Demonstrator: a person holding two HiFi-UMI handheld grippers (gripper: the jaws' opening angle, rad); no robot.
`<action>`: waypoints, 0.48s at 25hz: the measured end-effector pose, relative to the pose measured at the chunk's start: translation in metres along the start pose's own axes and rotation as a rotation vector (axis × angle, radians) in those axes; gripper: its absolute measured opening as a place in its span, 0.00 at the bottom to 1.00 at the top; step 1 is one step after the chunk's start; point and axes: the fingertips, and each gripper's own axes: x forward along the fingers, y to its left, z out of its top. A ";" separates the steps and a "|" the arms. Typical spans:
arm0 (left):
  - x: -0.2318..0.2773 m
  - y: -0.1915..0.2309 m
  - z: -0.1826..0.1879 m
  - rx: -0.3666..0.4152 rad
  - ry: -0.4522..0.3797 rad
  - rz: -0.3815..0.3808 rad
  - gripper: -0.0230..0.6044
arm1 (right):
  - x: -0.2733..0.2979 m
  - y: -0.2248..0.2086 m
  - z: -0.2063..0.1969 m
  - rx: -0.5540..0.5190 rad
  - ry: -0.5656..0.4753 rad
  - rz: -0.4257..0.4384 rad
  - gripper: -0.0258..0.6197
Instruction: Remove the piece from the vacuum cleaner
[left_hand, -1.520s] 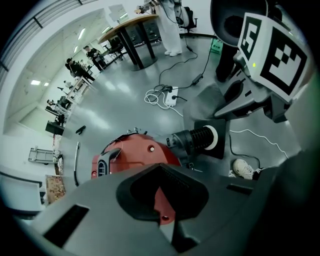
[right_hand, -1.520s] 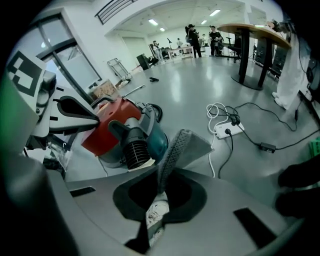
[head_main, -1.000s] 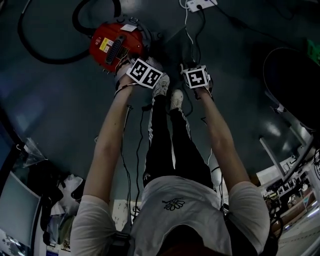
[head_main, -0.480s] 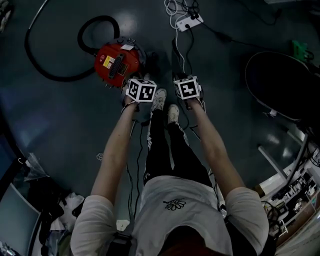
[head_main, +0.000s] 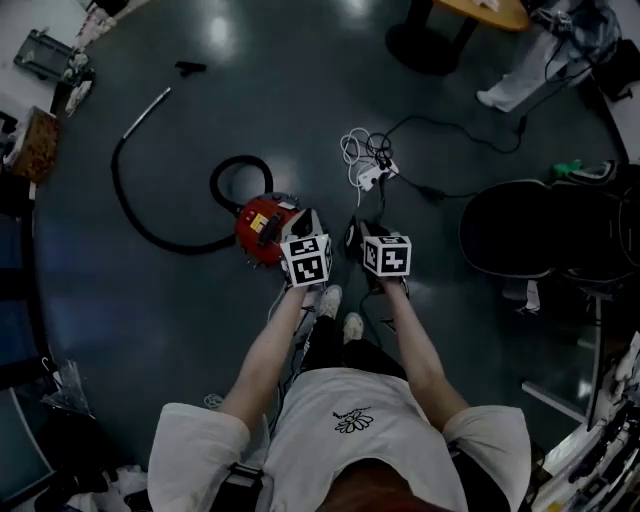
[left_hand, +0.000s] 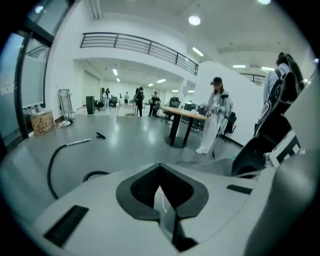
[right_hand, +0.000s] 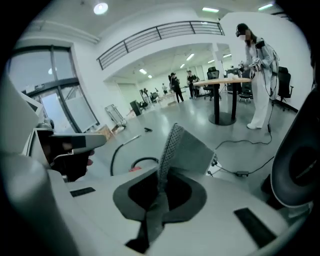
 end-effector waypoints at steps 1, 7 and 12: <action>-0.018 -0.007 0.020 -0.010 -0.044 -0.012 0.04 | -0.020 0.011 0.013 0.014 -0.038 0.016 0.08; -0.118 -0.033 0.134 0.059 -0.321 -0.066 0.04 | -0.121 0.075 0.096 0.004 -0.274 0.159 0.08; -0.194 -0.032 0.203 0.017 -0.538 -0.081 0.04 | -0.188 0.124 0.162 -0.058 -0.465 0.262 0.08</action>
